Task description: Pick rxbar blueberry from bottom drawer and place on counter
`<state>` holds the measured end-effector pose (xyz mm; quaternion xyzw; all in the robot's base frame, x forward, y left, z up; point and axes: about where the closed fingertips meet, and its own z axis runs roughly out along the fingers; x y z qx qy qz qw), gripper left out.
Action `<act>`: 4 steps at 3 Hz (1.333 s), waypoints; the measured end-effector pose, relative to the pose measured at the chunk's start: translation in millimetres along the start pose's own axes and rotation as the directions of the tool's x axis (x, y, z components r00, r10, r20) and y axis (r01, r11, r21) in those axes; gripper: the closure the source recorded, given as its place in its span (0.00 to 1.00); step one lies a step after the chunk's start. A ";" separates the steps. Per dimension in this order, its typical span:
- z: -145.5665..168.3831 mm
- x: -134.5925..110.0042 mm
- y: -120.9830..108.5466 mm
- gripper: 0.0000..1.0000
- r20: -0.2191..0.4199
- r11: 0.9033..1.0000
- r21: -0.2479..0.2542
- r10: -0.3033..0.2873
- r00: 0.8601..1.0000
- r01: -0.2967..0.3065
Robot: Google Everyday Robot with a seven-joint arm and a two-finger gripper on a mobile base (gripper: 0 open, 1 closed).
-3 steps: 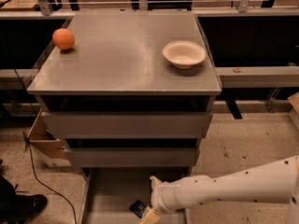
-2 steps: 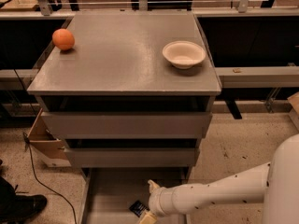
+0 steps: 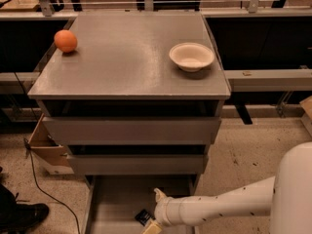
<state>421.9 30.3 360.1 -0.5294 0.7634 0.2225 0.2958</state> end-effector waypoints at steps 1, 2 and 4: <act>32.0 17.4 -13.3 0.00 0.053 1.000 0.022 0.014 0.998 -0.015; 71.8 37.6 -31.7 0.00 0.098 0.999 0.038 0.035 0.995 -0.039; 143.4 83.9 -57.7 0.00 0.127 0.994 0.067 0.075 0.989 -0.084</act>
Offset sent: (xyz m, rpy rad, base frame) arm 0.0657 0.0111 -0.1354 0.1416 -0.0498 -0.0959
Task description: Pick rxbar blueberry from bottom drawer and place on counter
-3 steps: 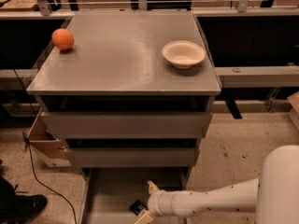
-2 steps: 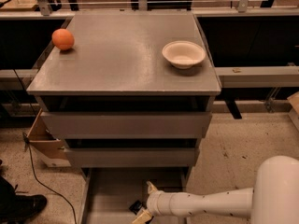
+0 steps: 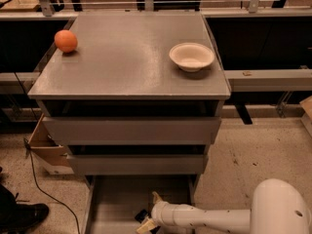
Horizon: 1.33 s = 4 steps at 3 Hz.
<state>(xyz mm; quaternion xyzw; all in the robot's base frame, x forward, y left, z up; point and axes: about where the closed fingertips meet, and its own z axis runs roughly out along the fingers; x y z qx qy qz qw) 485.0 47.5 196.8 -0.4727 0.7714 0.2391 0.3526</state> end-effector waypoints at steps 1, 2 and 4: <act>22.8 28.2 -1.6 0.00 -0.022 1.000 0.016 0.005 1.000 -0.004; 41.9 55.9 -4.4 0.00 -0.053 0.999 0.047 0.000 0.999 0.003; 68.1 72.7 -12.5 0.42 -0.079 0.995 0.101 -0.017 0.997 0.025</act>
Offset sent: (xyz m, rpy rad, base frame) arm 0.0017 -0.0076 -0.1083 -0.1135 -0.0192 -0.0608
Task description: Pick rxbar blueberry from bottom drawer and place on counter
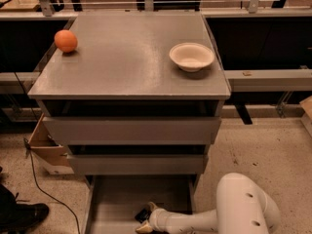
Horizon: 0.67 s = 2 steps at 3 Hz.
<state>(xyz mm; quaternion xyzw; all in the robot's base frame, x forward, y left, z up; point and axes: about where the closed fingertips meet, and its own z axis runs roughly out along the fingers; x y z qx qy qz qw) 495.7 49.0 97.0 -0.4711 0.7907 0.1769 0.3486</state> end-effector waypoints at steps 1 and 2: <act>-2.8 -2.8 -0.2 0.66 0.000 1.000 0.000 0.000 1.000 0.000; -5.1 -5.0 -0.2 0.89 0.000 1.000 0.000 0.000 1.000 0.000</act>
Offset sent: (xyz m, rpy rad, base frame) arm 0.0097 -0.0040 0.0323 -0.0304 -0.0950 -0.0071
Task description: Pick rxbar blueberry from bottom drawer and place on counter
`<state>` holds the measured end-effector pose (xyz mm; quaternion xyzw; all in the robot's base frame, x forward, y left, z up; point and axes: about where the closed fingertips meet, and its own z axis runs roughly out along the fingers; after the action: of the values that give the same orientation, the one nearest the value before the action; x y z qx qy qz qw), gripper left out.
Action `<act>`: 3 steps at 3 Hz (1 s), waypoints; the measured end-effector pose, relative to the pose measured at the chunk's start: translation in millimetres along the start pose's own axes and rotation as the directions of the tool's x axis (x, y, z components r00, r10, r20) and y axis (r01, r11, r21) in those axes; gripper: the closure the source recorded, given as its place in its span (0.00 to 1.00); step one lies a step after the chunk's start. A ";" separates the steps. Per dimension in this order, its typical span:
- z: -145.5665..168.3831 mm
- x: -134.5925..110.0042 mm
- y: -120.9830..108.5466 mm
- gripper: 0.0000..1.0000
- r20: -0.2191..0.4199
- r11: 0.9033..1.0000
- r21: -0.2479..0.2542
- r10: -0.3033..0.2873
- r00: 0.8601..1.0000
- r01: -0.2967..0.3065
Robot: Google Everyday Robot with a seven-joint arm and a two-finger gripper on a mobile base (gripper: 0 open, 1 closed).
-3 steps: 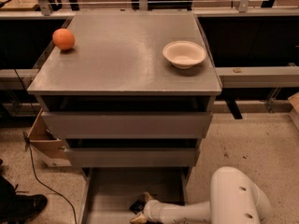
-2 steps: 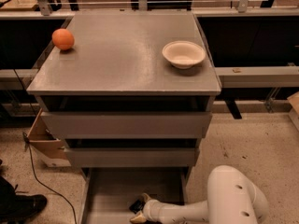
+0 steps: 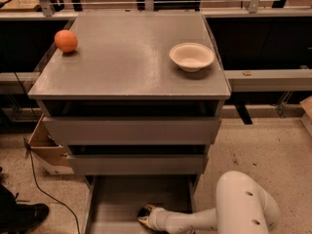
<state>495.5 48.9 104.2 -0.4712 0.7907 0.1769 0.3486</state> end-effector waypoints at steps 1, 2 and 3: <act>-6.4 -8.3 -3.7 1.00 0.010 0.999 0.026 -0.027 1.000 0.026; -33.9 -41.3 -18.2 1.00 0.055 1.000 0.029 -0.002 0.998 0.001; -63.3 -64.8 -26.9 1.00 0.076 1.000 0.000 0.027 0.997 -0.027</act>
Offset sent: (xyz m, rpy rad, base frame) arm 0.0209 -0.0121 0.0900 0.0959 0.0006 -0.0277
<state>514.8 37.5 196.0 -0.4531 0.7833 0.1988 0.3764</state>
